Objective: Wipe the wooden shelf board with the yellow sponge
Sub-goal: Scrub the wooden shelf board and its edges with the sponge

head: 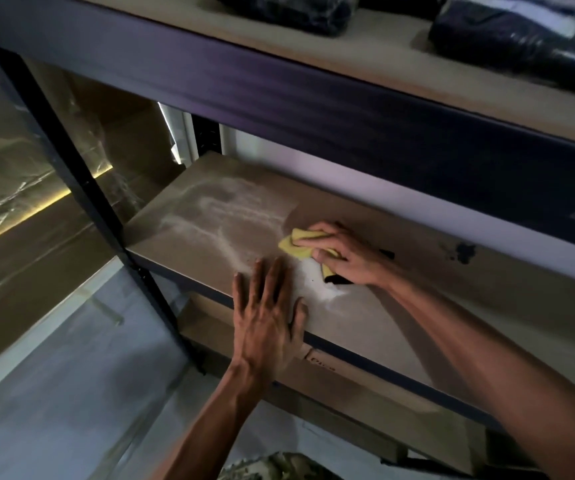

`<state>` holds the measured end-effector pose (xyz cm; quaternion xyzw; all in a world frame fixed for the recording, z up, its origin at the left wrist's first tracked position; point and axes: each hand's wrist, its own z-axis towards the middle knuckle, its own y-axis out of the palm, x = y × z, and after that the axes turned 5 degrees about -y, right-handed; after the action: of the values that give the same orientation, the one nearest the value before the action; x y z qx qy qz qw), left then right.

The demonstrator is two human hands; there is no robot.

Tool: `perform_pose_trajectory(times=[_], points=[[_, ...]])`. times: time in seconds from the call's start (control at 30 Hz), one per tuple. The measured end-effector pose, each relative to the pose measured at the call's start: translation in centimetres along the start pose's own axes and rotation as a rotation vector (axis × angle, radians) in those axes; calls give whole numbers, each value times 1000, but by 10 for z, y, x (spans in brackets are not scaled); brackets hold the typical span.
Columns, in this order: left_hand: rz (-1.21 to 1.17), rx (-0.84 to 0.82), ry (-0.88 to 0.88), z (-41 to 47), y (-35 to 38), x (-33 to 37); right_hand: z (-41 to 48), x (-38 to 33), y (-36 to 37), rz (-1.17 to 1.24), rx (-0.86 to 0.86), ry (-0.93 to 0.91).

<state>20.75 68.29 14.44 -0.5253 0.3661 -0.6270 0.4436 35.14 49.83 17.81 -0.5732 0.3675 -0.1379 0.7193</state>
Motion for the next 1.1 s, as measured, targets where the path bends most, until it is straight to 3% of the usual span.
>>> perform_pose_trajectory(times=[0.1, 0.2, 0.3, 0.33, 0.43, 0.5, 0.57, 0.67, 0.77, 0.93, 1.0, 1.1], points=[[3, -9, 7, 0, 1, -2, -22, 7, -12, 89, 226, 146], [6, -17, -4, 1, 2, -2, -51, 30, -25, -67, 457, 418], [-3, -14, -8, 2, 2, -1, -71, 31, -15, -53, 337, 838], [0, -17, -7, 2, 2, 0, -72, 22, -6, -82, 299, 904], [24, -39, 2, 3, 3, -1, -52, -29, 26, -215, 239, 720], [31, -55, 8, 3, 3, -2, -39, -58, 37, -195, 173, 529], [35, -49, 15, 3, 2, -2, -38, -68, 34, -138, 173, 463], [-59, -6, 20, 1, -4, -4, -64, -58, 14, -55, 301, 549], [-34, 18, -9, 3, -11, -16, -108, -33, -5, -90, 372, 792], [38, -51, -81, 6, -15, -39, -136, -46, 13, -84, 329, 1141], [45, -55, -75, 6, -13, -40, -116, -67, 27, -86, 316, 1119], [41, -47, -75, 7, -11, -41, -70, -98, 43, -121, 289, 936]])
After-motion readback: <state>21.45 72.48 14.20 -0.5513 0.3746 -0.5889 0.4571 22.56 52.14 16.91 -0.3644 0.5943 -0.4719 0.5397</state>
